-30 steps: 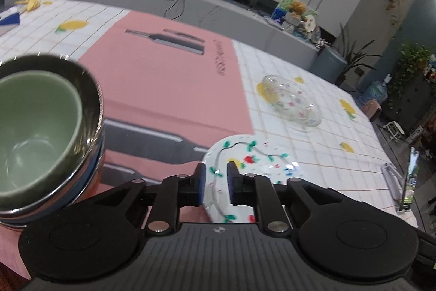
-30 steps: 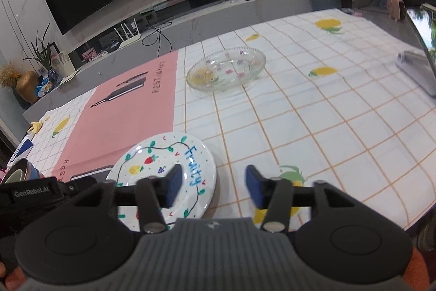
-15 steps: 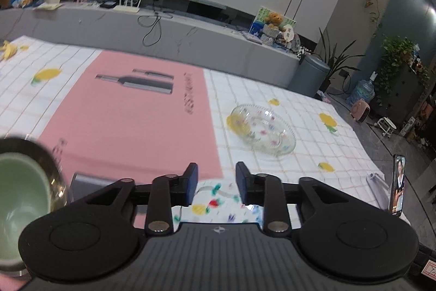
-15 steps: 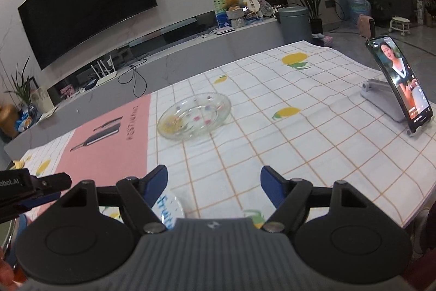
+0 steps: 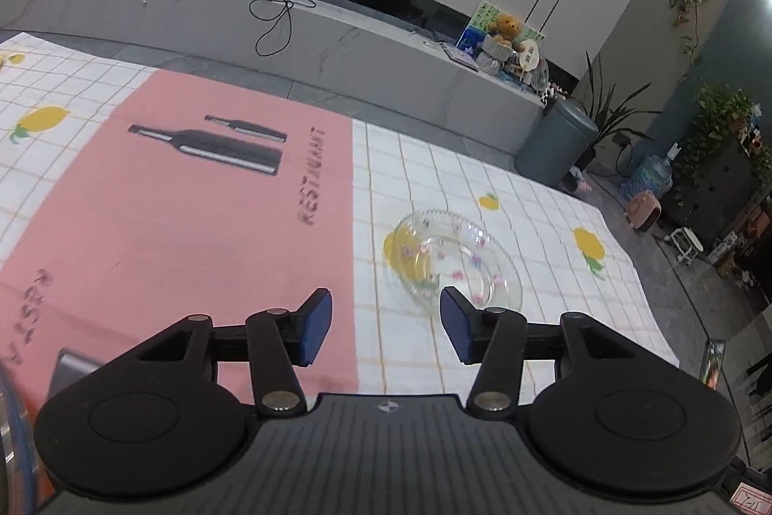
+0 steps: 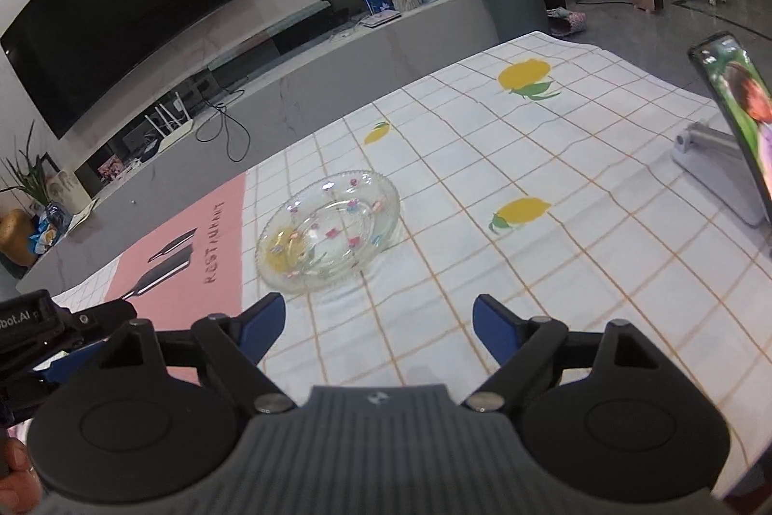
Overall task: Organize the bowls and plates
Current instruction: 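Move both grippers to the yellow-patterned glass plate rim and close on it, then lift the yellow-patterned glass plate with both grippers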
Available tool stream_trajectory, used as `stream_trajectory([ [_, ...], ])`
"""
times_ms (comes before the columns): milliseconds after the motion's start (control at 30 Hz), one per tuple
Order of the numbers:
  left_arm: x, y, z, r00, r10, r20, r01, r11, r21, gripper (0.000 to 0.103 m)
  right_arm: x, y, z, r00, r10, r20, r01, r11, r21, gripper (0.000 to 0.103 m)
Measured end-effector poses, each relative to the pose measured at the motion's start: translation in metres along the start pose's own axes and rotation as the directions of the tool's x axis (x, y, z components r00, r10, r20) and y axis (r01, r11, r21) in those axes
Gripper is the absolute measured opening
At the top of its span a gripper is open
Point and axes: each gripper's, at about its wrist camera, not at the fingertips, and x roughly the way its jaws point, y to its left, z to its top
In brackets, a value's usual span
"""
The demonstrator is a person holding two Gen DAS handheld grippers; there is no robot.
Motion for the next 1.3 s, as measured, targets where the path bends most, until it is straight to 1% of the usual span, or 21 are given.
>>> stream_trajectory([
  [67, 0.012, -0.001, 0.003, 1.000, -0.007, -0.004, 0.007, 1.000, -0.009, 0.059, 0.011, 0.000, 0.006, 1.000, -0.003, -0.005, 0.003, 1.000, -0.002, 0.084],
  [133, 0.026, -0.001, 0.007, 1.000, -0.001, -0.017, 0.001, 1.000, -0.018, 0.059, 0.023, -0.001, 0.011, 1.000, -0.014, -0.015, 0.014, 1.000, 0.004, 0.083],
  [200, 0.039, -0.002, 0.009, 0.999, 0.006, -0.035, -0.008, 0.999, -0.037, 0.058, 0.035, -0.001, 0.016, 1.000, -0.009, -0.028, 0.009, 1.000, 0.009, 0.082],
  [333, 0.065, -0.003, 0.012, 0.998, -0.016, -0.057, 0.014, 0.999, -0.051, 0.057, 0.057, 0.003, 0.025, 0.999, -0.002, -0.046, 0.002, 1.000, 0.009, 0.080],
  [433, 0.085, -0.002, 0.011, 0.998, -0.004, -0.062, 0.001, 0.999, -0.046, 0.057, 0.071, 0.005, 0.031, 0.999, -0.001, -0.050, 0.001, 1.000, -0.009, 0.077],
  [567, 0.106, 0.008, 0.009, 0.998, 0.007, -0.069, -0.013, 0.996, -0.093, 0.057, 0.089, 0.006, 0.036, 0.998, -0.011, -0.056, 0.009, 1.000, -0.027, 0.072],
  [633, 0.112, 0.010, 0.009, 0.998, 0.012, -0.066, -0.017, 0.996, -0.085, 0.057, 0.097, 0.003, 0.040, 0.998, -0.017, -0.055, 0.016, 0.999, -0.029, 0.071],
  [733, 0.120, 0.010, 0.012, 0.997, 0.004, -0.076, -0.010, 0.997, -0.075, 0.057, 0.107, -0.002, 0.046, 0.999, -0.007, -0.053, 0.006, 1.000, -0.014, 0.068],
  [833, 0.128, 0.008, 0.015, 0.997, 0.003, -0.081, -0.009, 0.998, -0.069, 0.057, 0.119, -0.007, 0.048, 0.997, -0.004, -0.071, 0.004, 1.000, 0.005, 0.060],
  [867, 0.130, 0.006, 0.015, 0.997, 0.000, -0.083, -0.005, 0.998, -0.063, 0.057, 0.122, -0.008, 0.048, 0.997, -0.007, -0.077, 0.007, 1.000, 0.007, 0.059],
  [900, 0.133, 0.004, 0.016, 0.997, -0.003, -0.081, -0.002, 0.999, -0.055, 0.057, 0.122, -0.008, 0.047, 0.998, -0.005, -0.059, 0.005, 1.000, 0.000, 0.058],
  [933, 0.134, 0.003, 0.016, 0.997, -0.004, -0.077, 0.001, 0.999, -0.046, 0.056, 0.124, -0.007, 0.047, 0.998, -0.005, -0.061, 0.005, 1.000, -0.003, 0.057],
  [967, 0.135, 0.002, 0.015, 0.997, -0.007, -0.075, 0.005, 0.999, -0.039, 0.049, 0.125, -0.006, 0.047, 0.999, -0.005, -0.054, 0.005, 1.000, -0.009, 0.052],
  [1000, 0.137, 0.000, 0.014, 0.997, -0.008, -0.075, 0.006, 0.999, -0.032, 0.045, 0.126, -0.004, 0.047, 0.998, -0.001, -0.056, 0.000, 1.000, -0.014, 0.049],
  [1033, 0.138, -0.001, 0.013, 0.997, -0.006, -0.077, 0.004, 1.000, -0.025, 0.036, 0.127, -0.003, 0.046, 0.998, 0.007, -0.058, -0.008, 1.000, -0.020, 0.044],
  [1067, 0.138, -0.002, 0.012, 0.997, -0.006, -0.080, 0.005, 1.000, -0.025, 0.028, 0.128, -0.002, 0.045, 0.998, 0.022, -0.060, -0.024, 0.999, -0.024, 0.036],
  [1100, 0.138, -0.002, 0.012, 0.996, -0.018, -0.085, 0.015, 1.000, -0.027, 0.024, 0.129, -0.001, 0.044, 0.997, 0.037, -0.066, -0.038, 0.999, -0.026, 0.032],
  [1133, 0.138, -0.002, 0.011, 0.995, -0.027, -0.093, 0.025, 0.999, -0.029, 0.016, 0.130, -0.001, 0.044, 0.997, 0.043, -0.071, -0.045, 0.999, -0.029, 0.028],
  [1200, 0.137, -0.002, 0.010, 0.996, -0.019, -0.093, 0.016, 0.999, -0.033, 0.013, 0.130, 0.002, 0.042, 0.998, 0.022, -0.064, -0.025, 0.999, -0.048, 0.021],
  [1233, 0.135, -0.002, 0.010, 0.995, -0.017, -0.093, 0.013, 0.999, -0.039, 0.012, 0.129, 0.002, 0.041, 0.998, 0.012, -0.065, -0.015, 0.998, -0.053, 0.015],
  [1300, 0.132, 0.001, 0.010, 0.994, -0.018, -0.105, 0.011, 0.998, -0.063, 0.011, 0.127, 0.000, 0.041, 0.997, 0.013, -0.075, -0.016, 0.999, -0.038, 0.014],
])
